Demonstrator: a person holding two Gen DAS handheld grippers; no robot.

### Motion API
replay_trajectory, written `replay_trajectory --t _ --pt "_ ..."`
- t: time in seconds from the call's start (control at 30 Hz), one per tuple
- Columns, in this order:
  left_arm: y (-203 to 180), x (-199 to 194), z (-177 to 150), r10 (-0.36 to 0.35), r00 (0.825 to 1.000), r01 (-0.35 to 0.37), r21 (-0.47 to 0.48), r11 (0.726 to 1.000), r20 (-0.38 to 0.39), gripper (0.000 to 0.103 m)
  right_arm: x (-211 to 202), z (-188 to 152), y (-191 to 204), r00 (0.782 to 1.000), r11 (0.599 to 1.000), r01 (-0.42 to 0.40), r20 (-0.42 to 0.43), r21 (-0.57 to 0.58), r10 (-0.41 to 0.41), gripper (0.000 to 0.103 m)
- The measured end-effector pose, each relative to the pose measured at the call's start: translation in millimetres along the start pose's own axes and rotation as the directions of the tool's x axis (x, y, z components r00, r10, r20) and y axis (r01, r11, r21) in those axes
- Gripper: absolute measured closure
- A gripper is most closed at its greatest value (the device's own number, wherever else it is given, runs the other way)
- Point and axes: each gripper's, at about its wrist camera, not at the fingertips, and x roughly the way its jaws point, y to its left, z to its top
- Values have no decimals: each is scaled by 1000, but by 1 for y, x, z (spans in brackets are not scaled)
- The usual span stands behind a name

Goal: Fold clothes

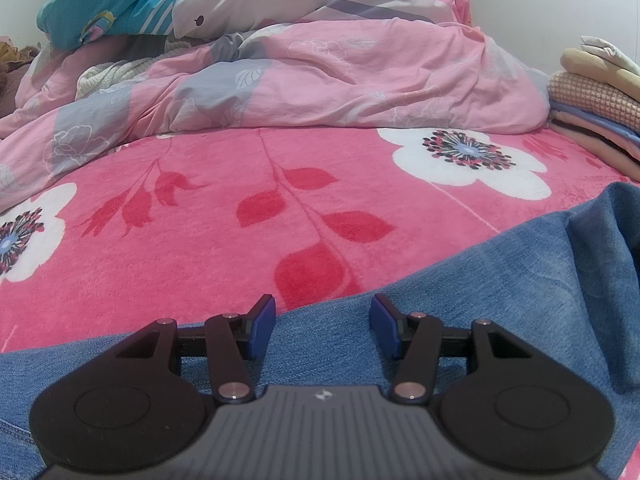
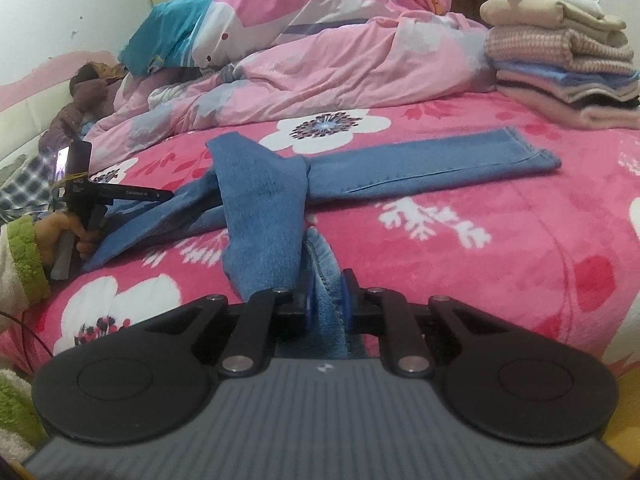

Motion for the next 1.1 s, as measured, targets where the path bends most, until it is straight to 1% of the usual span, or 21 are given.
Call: replay_trajectory --t 0.47,0.6,0.73,0.8,0.87,0.9,0.97,1.03,1.1 --pt "0 0 0 1 1000 -1 0 1000 1 49 -2 0 -6 996 997 81 35 -3 -81 91" --pt "0 0 0 2 1000 -2 1 1000 1 49 -5 4 -11 990 991 130 64 -15 -129 91" --pt "0 0 0 3 1000 -3 2 1000 2 49 -9 18 -21 971 975 214 124 -57 -206 91" --pt "0 0 0 4 1000 -4 2 1000 2 49 -13 27 -22 951 957 274 175 -94 -255 91" --pt "0 0 0 6 1000 -6 3 1000 3 49 -17 35 -18 931 935 321 234 -150 -282 91" --pt "-1 0 0 6 1000 -6 3 1000 3 49 -19 37 -16 922 924 337 262 -181 -284 91" --pt "-1 0 0 8 1000 -8 4 1000 4 49 -22 35 -4 922 905 325 305 -275 -239 91" --pt "-1 0 -1 9 1000 -9 4 1000 5 49 -22 26 11 932 875 292 320 -387 -169 91" --pt "-1 0 -1 11 1000 -11 4 1000 6 49 -22 14 25 947 848 238 305 -474 -95 91"
